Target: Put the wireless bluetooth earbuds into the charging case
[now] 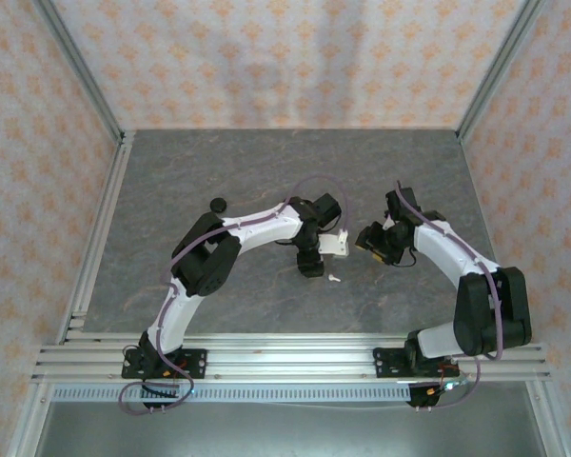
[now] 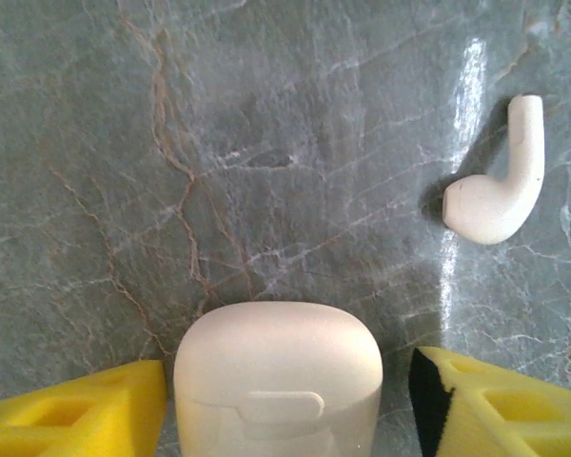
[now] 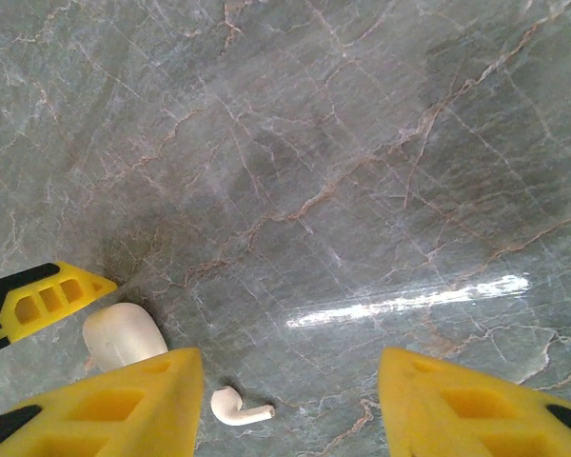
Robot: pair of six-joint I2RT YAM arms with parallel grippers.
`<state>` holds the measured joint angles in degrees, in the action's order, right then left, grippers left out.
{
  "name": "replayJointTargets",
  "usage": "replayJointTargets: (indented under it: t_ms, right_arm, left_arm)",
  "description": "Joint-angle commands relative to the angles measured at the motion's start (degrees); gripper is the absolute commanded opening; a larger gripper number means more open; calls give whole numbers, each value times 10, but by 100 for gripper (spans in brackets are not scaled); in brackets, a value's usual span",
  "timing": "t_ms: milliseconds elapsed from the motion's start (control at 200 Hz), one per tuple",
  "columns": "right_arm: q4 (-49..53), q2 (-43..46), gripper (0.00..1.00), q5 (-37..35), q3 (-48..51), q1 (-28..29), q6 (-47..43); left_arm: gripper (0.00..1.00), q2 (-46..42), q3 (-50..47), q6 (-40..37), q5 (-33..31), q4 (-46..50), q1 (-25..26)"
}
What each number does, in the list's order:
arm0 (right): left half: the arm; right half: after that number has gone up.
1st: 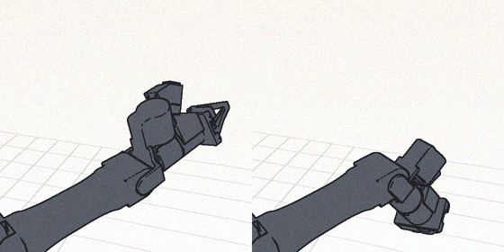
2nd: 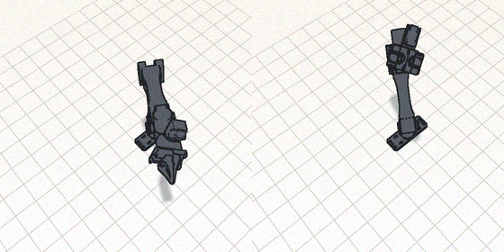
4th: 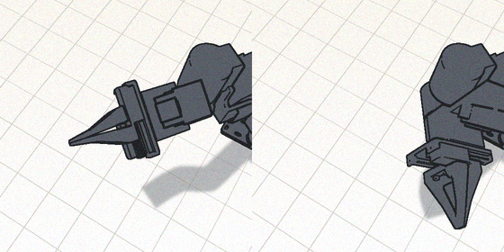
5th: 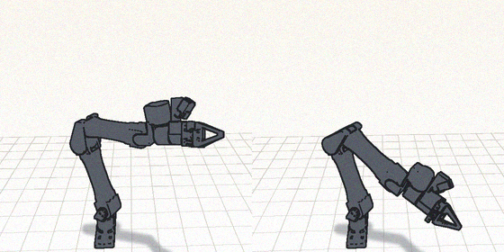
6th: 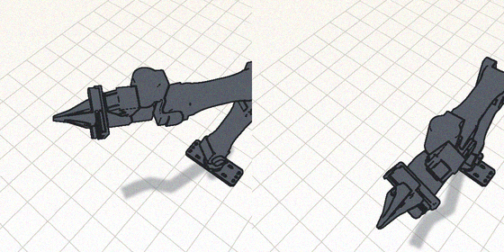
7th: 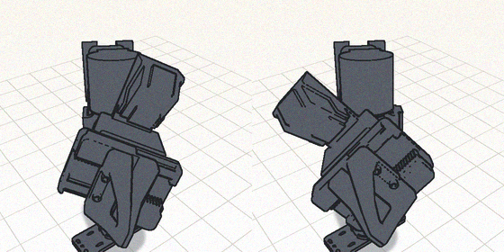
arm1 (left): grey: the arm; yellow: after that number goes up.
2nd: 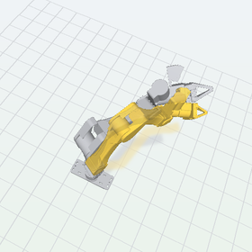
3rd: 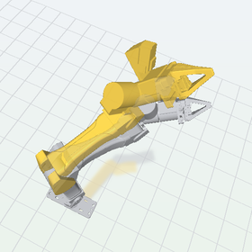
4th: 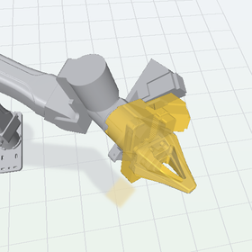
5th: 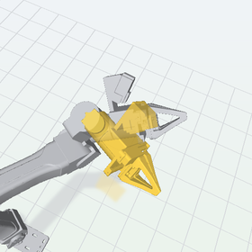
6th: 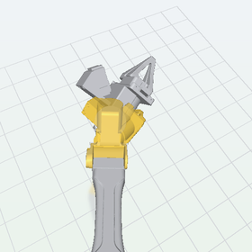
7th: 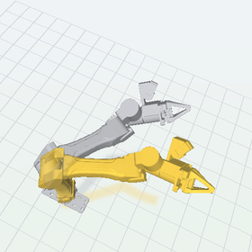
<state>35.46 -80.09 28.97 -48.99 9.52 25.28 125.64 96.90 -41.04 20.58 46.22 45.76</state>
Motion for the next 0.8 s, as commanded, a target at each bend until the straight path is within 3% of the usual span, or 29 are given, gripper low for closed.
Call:
replayJointTargets:
  t_ms: [0, 285, 540, 796]
  right_arm:
    - [-7, 7, 52, 3, 12, -4, -3]
    - [-41, 26, 52, 35, 35, -4, 37]
    - [-61, 71, 50, 68, 35, -4, 75]
    - [-180, 162, 48, 158, 59, -4, 162]
  left_arm:
    - [63, -1, -14, 2, -9, 2, 3]
    - [39, -39, -63, 39, -4, -71, 0]
    - [34, -119, -117, 90, 9, -136, -10]
    - [35, -226, -163, 139, 19, -180, -12]
